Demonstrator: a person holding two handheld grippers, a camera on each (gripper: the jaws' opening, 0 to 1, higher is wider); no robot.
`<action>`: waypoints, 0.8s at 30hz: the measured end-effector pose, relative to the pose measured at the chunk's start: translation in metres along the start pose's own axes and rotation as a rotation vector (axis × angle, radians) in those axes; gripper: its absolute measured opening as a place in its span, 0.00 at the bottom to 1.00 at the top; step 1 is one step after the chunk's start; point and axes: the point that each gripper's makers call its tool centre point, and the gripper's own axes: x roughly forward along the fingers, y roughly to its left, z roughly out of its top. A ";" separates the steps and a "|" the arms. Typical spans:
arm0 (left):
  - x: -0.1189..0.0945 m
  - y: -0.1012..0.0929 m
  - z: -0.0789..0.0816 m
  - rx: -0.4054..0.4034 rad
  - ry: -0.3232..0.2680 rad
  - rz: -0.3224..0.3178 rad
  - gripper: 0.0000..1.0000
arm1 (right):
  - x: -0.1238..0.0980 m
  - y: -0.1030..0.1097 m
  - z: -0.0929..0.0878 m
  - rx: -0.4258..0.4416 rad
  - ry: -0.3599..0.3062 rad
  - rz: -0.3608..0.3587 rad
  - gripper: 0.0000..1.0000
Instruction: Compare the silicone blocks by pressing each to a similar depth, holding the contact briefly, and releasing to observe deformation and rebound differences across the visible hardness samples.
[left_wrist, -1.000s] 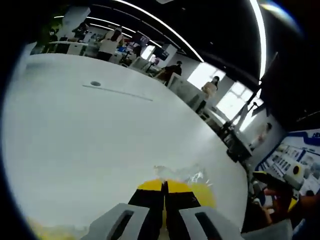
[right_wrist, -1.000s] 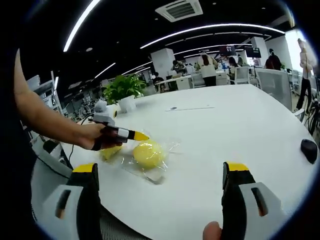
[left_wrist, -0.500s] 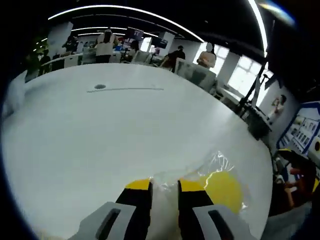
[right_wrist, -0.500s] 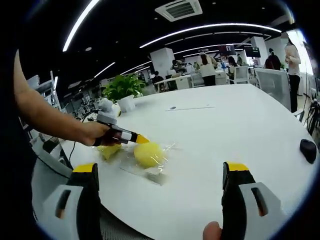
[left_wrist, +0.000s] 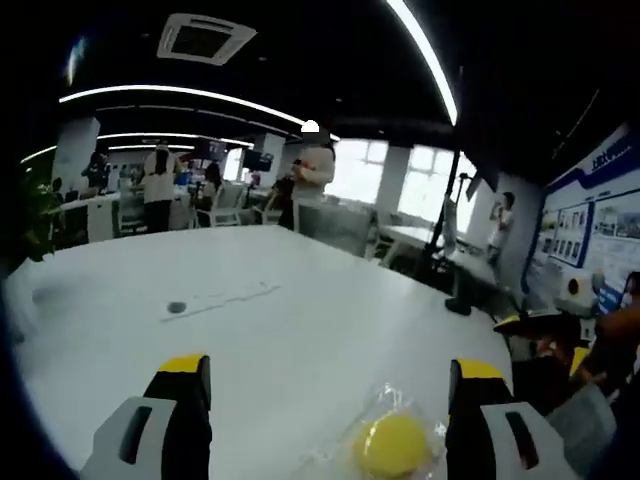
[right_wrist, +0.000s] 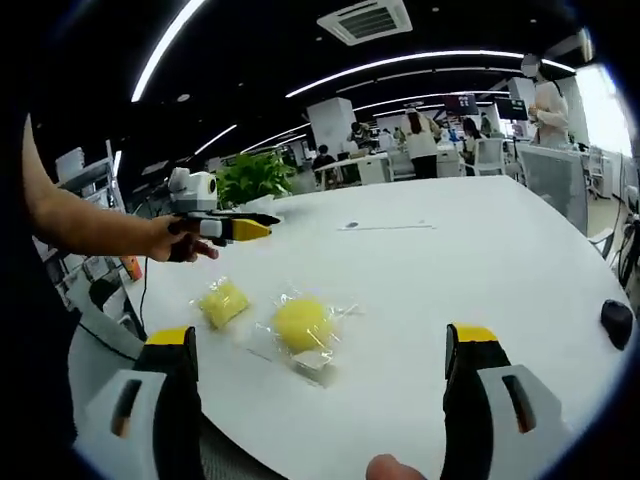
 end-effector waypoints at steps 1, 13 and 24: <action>-0.013 0.006 0.004 0.010 -0.017 0.013 1.00 | 0.000 -0.001 0.001 -0.013 0.002 -0.002 0.97; -0.145 0.037 -0.054 0.000 0.027 0.176 1.00 | -0.001 -0.013 0.008 -0.026 -0.017 -0.056 0.97; -0.234 0.026 -0.103 -0.076 -0.020 0.301 1.00 | -0.003 0.010 -0.019 -0.107 0.043 -0.020 0.97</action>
